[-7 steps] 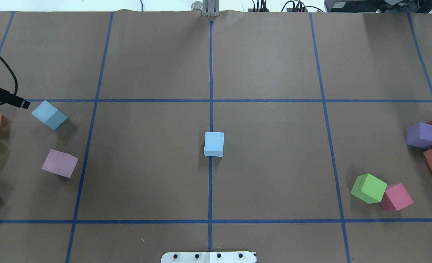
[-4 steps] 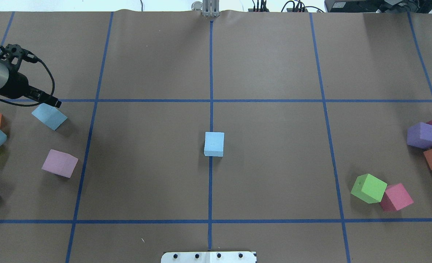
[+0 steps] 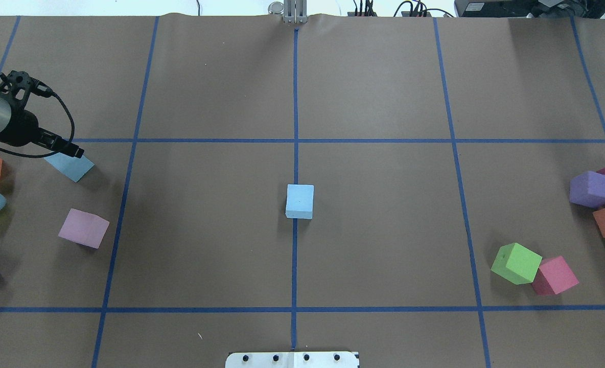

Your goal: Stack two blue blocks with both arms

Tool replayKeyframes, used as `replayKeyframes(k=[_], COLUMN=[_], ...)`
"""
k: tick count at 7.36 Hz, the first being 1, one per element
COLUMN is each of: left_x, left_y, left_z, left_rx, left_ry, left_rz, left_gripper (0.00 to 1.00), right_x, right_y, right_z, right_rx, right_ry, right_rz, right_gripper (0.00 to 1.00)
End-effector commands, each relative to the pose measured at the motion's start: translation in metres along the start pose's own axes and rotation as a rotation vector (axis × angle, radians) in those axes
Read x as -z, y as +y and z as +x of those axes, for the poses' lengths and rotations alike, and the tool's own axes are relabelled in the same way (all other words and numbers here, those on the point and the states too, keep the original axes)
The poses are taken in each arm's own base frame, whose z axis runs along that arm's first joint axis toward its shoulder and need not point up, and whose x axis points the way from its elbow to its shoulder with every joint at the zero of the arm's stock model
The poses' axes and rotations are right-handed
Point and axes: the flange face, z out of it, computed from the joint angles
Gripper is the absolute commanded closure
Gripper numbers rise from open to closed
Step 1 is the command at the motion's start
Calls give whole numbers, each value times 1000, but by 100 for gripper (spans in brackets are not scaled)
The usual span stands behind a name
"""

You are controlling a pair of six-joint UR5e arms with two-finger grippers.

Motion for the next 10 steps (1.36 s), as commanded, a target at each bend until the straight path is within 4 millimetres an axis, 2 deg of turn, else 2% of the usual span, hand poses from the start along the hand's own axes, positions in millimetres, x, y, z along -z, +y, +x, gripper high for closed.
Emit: replayKeyframes(k=[1,3,6,7,8,9,10], left_x=[0,-7,-27,-34,-33,-32,-26], left_y=[13,16,20,21,21,21,17], left_z=[-4,-3,17,20,21,22,30], left_rx=[4,-2,-38,-50,-52,-54,-61], left_ry=[8,7,-12,-27,-27,-23,-1], left_rz=[10,-3,-14,-17,-15,-15,-8], left_gripper=[2,2,5,19,37,62,80], right_x=[0,0,-1,-2,-2,-2,-2], right_y=[0,0,0,0,0,0,0], right_z=[0,-1,0,0,0,0,0], right_rx=[-1,0,-1,-1,-1,-1,-1], right_ry=[-3,-5,-5,-6,-6,-6,-6], right_rz=[1,1,0,-1,-1,-1,-1], right_gripper=[0,0,0,0,0,0,0])
